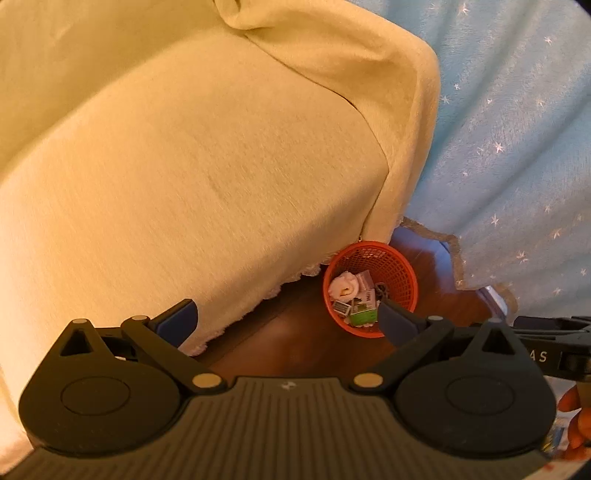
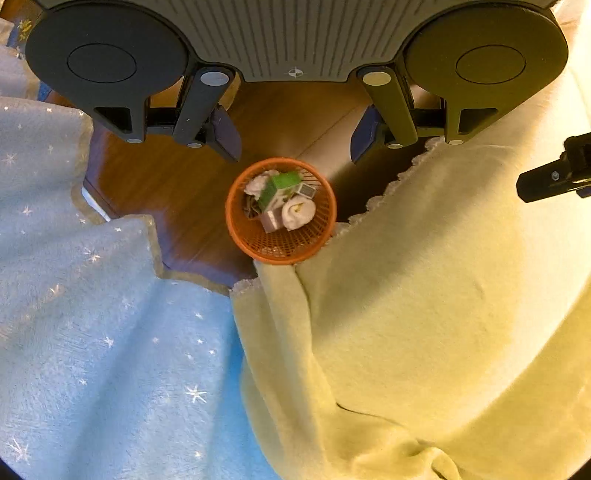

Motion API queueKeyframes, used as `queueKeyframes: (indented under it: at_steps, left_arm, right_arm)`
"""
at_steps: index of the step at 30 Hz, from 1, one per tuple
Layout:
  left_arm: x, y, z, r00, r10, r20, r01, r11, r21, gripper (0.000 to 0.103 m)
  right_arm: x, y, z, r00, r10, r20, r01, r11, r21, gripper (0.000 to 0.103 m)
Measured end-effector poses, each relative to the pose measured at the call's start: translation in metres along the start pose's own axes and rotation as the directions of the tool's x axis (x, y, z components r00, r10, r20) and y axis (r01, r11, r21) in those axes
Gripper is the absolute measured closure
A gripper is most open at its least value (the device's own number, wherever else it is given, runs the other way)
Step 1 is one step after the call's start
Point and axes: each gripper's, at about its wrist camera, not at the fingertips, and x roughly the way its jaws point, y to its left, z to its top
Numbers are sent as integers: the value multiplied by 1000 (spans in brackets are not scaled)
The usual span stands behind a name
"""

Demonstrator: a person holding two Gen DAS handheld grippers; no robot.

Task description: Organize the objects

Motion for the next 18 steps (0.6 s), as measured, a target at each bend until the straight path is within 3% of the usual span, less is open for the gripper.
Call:
queueKeyframes:
  at_steps: [9,18]
  left_arm:
    - [-4,11,9,999,-9,-50,9,1000,-1,1]
    - [-8,20,18,999,14,-43,-13,1000,18,1]
  right_arm:
    - [-1,12,3,1000,-4,-8,4,1000,6,40]
    - [-3,20,14,1000,-12,-7,12,1000,7,40]
